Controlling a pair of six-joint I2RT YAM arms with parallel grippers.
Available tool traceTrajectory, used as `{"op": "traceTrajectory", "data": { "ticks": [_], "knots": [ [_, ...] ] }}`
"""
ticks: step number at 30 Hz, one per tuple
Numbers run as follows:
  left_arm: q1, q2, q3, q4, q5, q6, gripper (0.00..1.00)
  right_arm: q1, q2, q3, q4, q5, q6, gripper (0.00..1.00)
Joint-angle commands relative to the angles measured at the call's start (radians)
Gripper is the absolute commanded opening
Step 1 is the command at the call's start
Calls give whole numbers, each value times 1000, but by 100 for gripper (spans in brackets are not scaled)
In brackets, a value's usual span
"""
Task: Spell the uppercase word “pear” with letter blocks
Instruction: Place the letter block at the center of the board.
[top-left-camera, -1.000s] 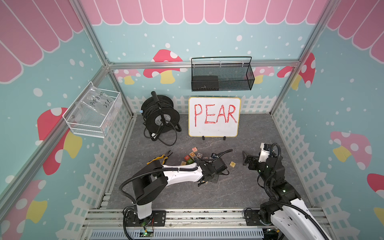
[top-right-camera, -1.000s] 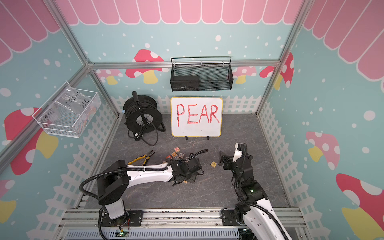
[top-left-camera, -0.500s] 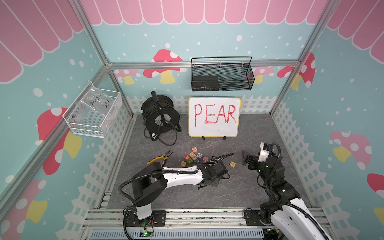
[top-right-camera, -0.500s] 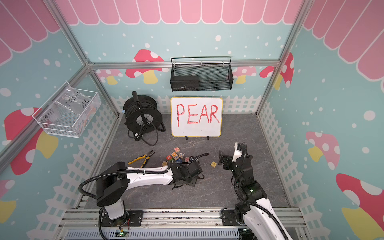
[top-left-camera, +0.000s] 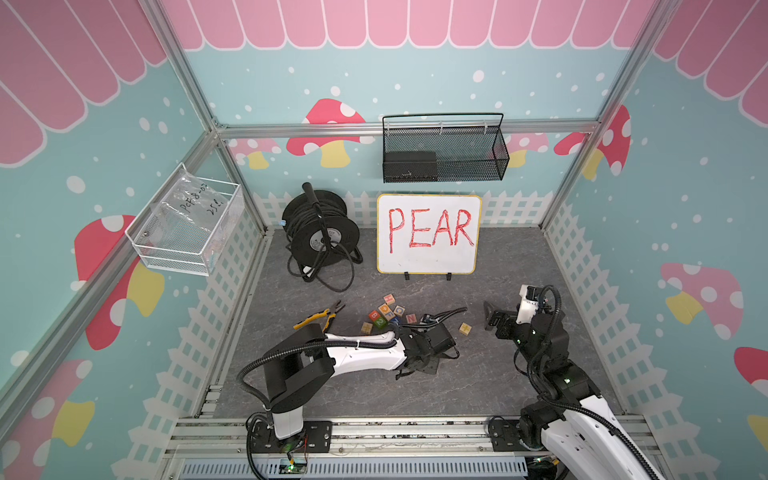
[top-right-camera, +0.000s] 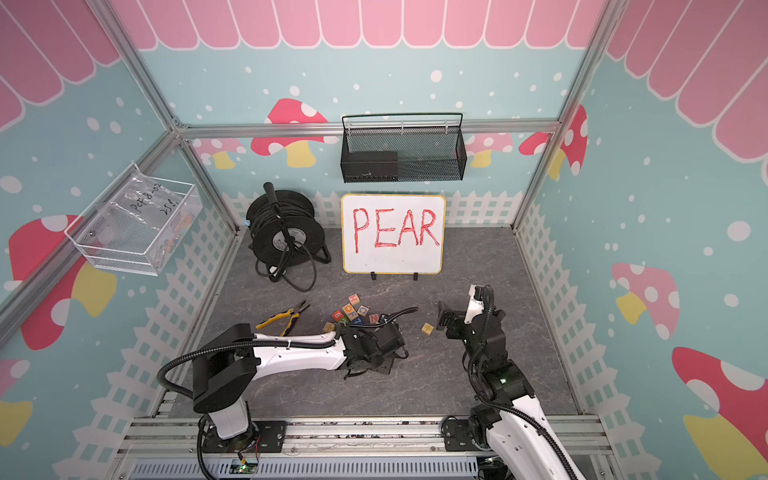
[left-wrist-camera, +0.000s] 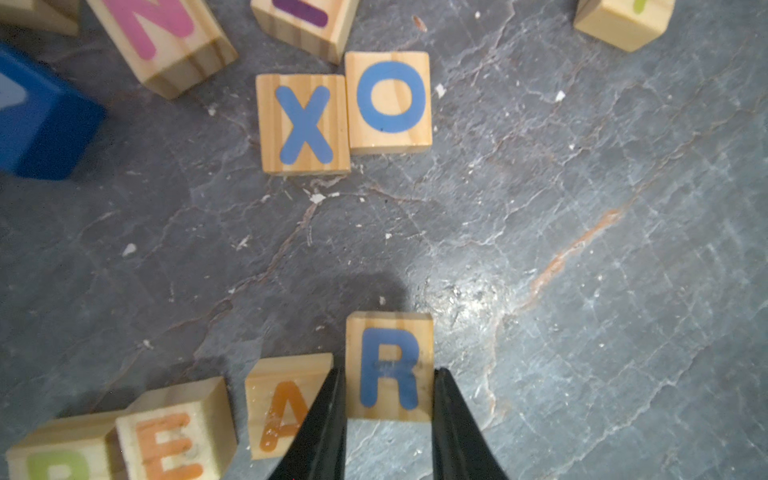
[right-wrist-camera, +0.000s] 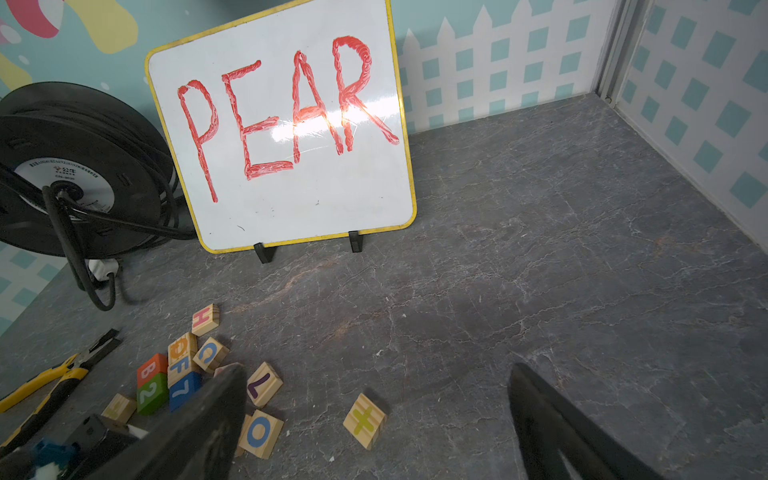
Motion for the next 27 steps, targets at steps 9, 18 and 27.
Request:
{"op": "traceTrajectory", "data": {
  "ticks": [9, 18, 27],
  "knots": [
    [-5, 42, 8, -27, 11, -34, 29, -2, -3, 9, 16, 13, -14, 99],
    [-4, 45, 11, -33, 24, -29, 30, -2, -8, 8, 7, 22, -15, 99],
    [-6, 32, -5, -35, 36, -39, 30, -1, -5, 10, 6, 28, -17, 99]
  ]
}}
